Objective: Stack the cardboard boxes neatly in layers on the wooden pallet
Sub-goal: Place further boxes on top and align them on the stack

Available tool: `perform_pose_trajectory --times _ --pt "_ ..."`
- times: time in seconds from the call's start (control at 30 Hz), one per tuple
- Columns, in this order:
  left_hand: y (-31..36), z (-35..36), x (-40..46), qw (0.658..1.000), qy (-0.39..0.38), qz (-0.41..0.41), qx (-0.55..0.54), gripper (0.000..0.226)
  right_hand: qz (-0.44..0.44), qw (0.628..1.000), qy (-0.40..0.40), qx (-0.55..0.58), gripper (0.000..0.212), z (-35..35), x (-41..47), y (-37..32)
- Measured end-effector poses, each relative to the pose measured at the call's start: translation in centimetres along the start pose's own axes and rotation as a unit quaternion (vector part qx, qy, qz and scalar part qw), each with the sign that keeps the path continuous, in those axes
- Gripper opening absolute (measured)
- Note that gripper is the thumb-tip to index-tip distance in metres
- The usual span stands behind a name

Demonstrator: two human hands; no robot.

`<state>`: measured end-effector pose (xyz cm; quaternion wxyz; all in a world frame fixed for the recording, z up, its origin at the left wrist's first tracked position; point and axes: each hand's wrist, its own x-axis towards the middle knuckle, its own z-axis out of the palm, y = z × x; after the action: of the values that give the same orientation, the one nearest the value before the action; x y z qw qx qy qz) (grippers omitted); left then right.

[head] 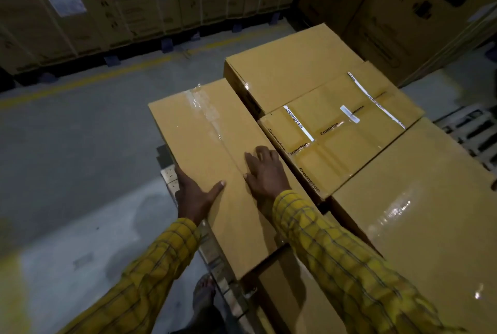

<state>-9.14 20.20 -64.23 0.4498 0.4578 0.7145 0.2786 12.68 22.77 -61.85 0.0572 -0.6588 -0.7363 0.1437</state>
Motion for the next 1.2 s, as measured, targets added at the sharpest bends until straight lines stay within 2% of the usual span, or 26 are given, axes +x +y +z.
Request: perform_pose_trajectory --times 0.13,0.27,0.4,0.53,0.67,1.2 --pt "-0.7 2.5 -4.5 0.999 -0.006 -0.001 -0.043 0.142 0.062 0.997 0.033 0.021 0.069 0.9 -6.5 0.7" --pt "-2.2 5.1 -10.0 0.997 0.015 0.000 -0.075 0.133 0.157 0.985 -0.006 0.071 0.097 1.5 -16.3 2.3" --pt "-3.8 6.9 -14.3 0.991 0.014 -0.043 -0.125 0.126 0.173 0.981 -0.058 0.063 0.126 2.3 -25.8 2.9" --pt "-3.8 8.9 -17.3 0.986 0.011 -0.055 -0.156 0.127 0.177 0.975 -0.135 -0.003 0.137 4.1 -31.1 3.4" --pt "-3.0 10.6 -18.5 0.982 0.044 -0.049 -0.176 0.123 0.180 0.973 -0.145 -0.012 0.140 5.3 -31.2 3.8" --pt "-5.8 10.8 -16.2 0.990 0.027 -0.052 -0.126 0.144 0.171 0.965 -0.198 -0.024 0.147 5.1 -29.2 4.1"
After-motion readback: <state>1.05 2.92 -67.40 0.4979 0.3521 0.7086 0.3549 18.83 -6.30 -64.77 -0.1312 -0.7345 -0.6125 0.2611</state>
